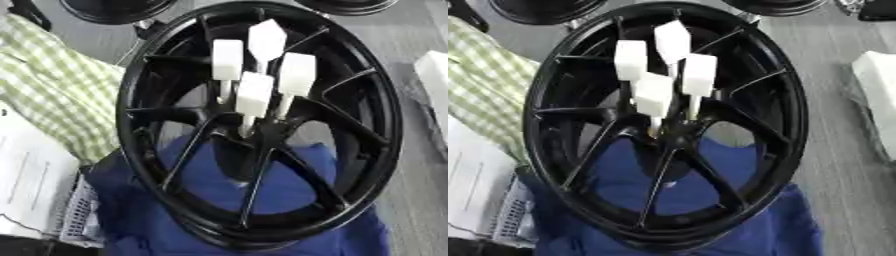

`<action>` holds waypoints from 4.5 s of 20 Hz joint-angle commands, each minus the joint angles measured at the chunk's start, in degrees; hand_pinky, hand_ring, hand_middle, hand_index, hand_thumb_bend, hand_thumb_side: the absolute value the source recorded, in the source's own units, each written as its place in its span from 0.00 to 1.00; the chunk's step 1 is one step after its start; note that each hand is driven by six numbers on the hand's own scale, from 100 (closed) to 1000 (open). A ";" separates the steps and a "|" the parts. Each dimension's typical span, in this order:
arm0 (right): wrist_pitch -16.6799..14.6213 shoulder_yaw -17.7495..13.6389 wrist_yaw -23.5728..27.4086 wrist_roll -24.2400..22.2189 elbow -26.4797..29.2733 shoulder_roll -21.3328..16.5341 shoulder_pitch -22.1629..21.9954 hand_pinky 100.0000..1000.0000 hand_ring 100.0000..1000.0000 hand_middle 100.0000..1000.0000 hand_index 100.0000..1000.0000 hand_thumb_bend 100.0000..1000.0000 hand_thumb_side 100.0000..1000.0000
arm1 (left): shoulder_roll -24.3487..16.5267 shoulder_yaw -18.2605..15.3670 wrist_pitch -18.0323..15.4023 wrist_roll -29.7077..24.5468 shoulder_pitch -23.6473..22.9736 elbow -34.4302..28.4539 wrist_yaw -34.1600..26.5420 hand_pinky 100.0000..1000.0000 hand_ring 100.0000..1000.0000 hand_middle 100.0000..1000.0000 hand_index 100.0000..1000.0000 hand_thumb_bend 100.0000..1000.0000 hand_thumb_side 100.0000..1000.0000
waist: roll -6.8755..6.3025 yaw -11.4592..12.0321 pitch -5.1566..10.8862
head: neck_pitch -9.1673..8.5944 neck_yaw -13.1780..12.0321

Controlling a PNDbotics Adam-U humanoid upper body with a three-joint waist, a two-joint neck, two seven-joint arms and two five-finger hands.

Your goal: Pull the pin out of the wheel hub.

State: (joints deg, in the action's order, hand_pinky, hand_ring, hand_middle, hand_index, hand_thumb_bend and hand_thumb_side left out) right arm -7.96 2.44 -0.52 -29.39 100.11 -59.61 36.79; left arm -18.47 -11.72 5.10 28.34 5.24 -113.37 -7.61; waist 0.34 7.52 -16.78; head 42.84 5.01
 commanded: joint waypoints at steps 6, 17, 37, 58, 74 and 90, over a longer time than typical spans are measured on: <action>-6.01 7.68 -5.26 -13.65 -3.69 -5.99 10.54 0.85 0.81 0.74 0.78 0.06 0.38 | -2.48 0.25 0.32 -0.44 -0.33 -1.22 -0.18 0.64 0.54 0.55 0.70 0.50 0.44 | 0.40 0.22 1.45 | 0.68 0.41; -2.82 17.84 -6.08 -15.53 -5.72 -1.35 21.15 0.85 0.81 0.74 0.79 0.05 0.42 | -2.60 0.67 0.67 -0.77 -0.63 -1.22 -0.70 0.64 0.54 0.55 0.70 0.50 0.44 | 0.49 0.24 1.28 | 0.46 0.29; 11.16 26.15 -2.98 -15.99 3.71 0.08 22.60 0.86 0.82 0.75 0.82 0.06 0.59 | -2.24 1.07 0.90 -1.10 -0.40 -1.22 -1.20 0.63 0.54 0.55 0.69 0.51 0.44 | 0.46 0.39 0.60 | 0.73 -0.06; 10.28 29.81 -16.70 -16.48 4.43 3.20 23.38 0.81 0.79 0.68 0.82 0.34 0.75 | -1.86 1.12 0.96 -1.06 -0.54 -1.22 -1.53 0.63 0.54 0.55 0.69 0.51 0.44 | 0.90 -0.43 0.63 | 1.26 -0.81; 9.94 30.03 -19.76 -18.06 2.65 3.46 21.16 0.78 0.78 0.63 0.80 0.32 0.78 | -1.40 1.26 1.02 -1.34 -0.40 -1.22 -1.87 0.63 0.55 0.55 0.69 0.51 0.44 | 0.92 -0.57 -0.79 | 0.98 -0.80; 11.65 29.31 -20.87 -15.46 1.01 3.40 19.35 0.77 0.76 0.55 0.79 0.31 0.76 | -1.09 1.50 1.11 -2.24 -0.08 -1.22 -1.98 0.63 0.55 0.56 0.69 0.49 0.45 | 0.75 -0.68 -2.04 | 0.60 -0.61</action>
State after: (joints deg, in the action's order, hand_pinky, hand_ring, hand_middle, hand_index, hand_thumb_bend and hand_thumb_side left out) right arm 3.52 32.82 -21.55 -45.32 100.91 -54.74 55.40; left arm -19.03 -10.07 6.30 26.40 4.69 -113.39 -9.58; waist 1.21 6.86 -19.67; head 43.77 4.33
